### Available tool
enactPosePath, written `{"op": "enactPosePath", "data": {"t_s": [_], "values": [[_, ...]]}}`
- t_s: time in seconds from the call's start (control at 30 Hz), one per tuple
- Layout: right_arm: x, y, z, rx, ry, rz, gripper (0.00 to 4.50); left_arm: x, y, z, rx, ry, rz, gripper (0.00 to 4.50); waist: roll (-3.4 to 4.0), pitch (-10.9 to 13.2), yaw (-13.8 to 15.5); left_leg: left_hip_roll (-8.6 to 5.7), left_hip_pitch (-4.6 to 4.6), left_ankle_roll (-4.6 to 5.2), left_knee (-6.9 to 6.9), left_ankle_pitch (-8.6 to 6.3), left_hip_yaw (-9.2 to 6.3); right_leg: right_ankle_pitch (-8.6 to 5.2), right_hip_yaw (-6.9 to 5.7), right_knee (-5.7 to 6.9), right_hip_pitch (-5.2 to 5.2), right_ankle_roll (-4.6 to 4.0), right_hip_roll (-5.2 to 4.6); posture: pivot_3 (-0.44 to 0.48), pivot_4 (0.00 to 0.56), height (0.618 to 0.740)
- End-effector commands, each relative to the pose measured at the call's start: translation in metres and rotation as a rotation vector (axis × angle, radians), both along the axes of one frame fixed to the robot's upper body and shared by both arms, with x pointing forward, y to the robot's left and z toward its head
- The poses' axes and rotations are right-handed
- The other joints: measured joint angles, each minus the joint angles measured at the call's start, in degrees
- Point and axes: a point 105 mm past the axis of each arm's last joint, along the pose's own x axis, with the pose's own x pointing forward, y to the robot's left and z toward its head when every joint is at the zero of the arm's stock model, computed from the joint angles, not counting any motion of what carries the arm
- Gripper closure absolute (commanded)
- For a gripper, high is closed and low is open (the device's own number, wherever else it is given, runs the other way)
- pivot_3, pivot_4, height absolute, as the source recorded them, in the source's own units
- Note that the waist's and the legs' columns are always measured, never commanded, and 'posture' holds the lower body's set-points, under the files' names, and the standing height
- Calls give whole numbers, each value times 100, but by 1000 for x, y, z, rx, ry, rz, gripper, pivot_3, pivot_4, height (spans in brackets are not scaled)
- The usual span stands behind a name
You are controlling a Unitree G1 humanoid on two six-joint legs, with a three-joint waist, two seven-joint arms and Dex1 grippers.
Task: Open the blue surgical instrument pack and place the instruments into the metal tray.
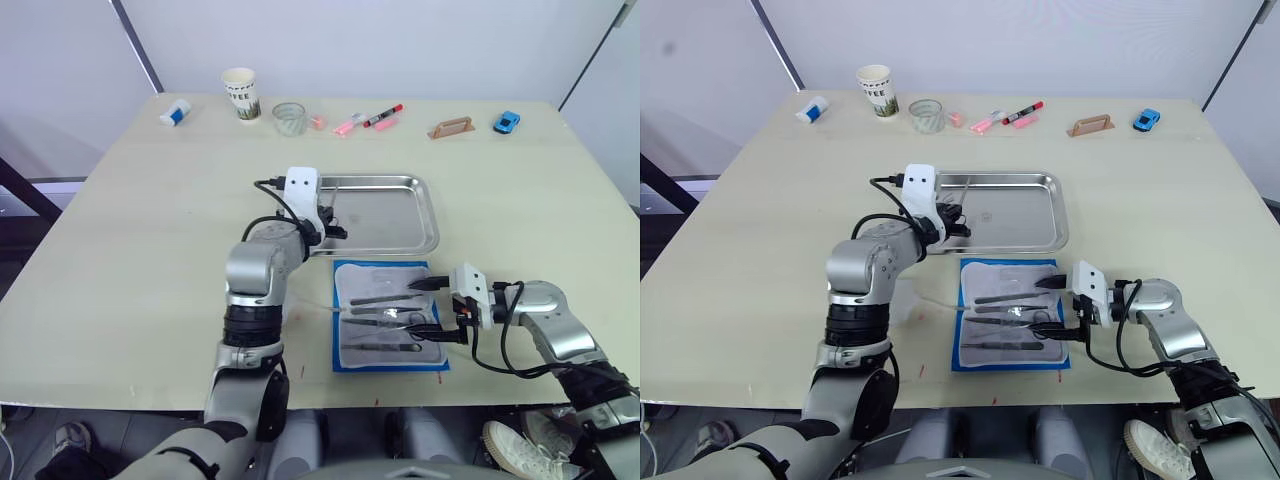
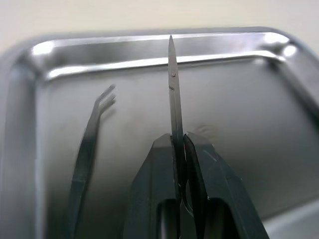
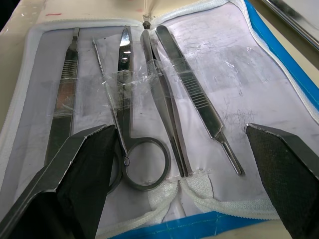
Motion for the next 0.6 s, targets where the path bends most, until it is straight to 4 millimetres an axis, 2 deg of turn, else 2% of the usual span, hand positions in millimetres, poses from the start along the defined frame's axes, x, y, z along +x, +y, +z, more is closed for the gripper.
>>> {"op": "enactPosePath", "data": {"t_s": [0.03, 0.6], "values": [[-9, -5, -28, -95, 88, -5, 0, 7, -6, 18, -10, -66, 17, 4390, 0, 0, -3, 0, 0, 0, 0, 0, 1, 0, 1, 0, 0, 0, 0, 0, 150, 740], [-10, -5, -28, -88, 84, -15, 0, 12, -2, -5, 38, 7, 83, 4390, 0, 0, -1, -2, 1, -2, -1, 0, -1, 0, -2, -2, 3, 0, -1, 0, 150, 740]]}}
